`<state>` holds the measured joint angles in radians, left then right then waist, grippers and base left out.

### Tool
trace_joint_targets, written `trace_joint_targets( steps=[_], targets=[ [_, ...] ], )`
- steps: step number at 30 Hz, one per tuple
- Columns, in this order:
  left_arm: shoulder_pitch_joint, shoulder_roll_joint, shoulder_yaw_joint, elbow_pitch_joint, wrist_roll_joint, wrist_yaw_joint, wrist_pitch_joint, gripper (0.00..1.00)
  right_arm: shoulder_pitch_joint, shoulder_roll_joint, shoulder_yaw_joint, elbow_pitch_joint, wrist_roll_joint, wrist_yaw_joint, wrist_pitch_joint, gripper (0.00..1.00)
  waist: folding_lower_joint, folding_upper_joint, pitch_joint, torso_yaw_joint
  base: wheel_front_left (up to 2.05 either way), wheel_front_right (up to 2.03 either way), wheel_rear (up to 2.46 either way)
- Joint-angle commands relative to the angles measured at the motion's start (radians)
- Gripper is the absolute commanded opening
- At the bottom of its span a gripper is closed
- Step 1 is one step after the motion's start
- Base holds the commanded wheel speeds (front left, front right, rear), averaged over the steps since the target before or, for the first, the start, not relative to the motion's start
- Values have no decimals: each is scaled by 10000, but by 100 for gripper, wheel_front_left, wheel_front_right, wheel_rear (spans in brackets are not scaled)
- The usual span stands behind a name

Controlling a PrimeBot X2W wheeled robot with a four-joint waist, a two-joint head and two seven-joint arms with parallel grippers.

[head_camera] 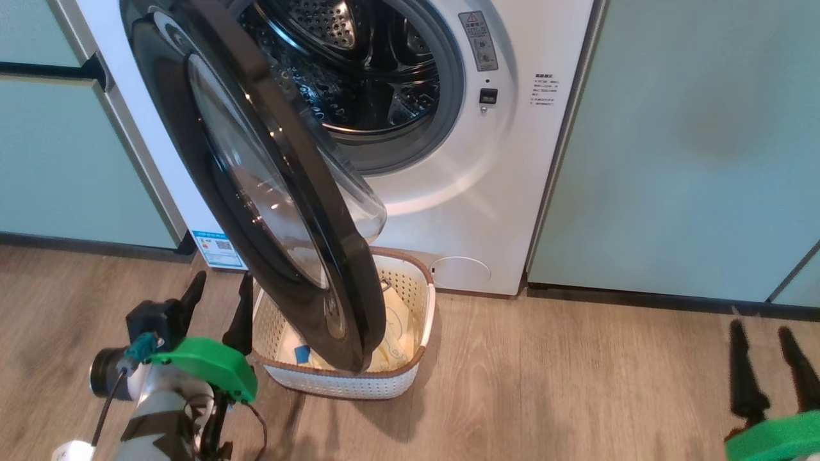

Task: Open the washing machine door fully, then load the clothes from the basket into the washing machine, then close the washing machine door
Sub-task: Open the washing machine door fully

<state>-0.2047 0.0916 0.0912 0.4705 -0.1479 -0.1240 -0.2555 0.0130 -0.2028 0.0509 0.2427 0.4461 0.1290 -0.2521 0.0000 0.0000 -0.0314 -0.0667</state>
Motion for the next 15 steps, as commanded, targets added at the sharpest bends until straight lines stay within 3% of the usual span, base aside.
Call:
trace_joint_targets(
  steps=[1, 15],
  targets=[
    [-377, 184, 357, -287, 108, -28, -63, 100, -122, -166, 180, -391, -318, 17, -96, 100, 0, 0, -4, 13, 0, 0, 0],
    [-418, 89, 457, -181, 40, -57, -63, 100, 350, 199, 148, -127, -1359, 17, -97, 100, 0, 0, -8, 82, 0, 0, 0]
  ],
)
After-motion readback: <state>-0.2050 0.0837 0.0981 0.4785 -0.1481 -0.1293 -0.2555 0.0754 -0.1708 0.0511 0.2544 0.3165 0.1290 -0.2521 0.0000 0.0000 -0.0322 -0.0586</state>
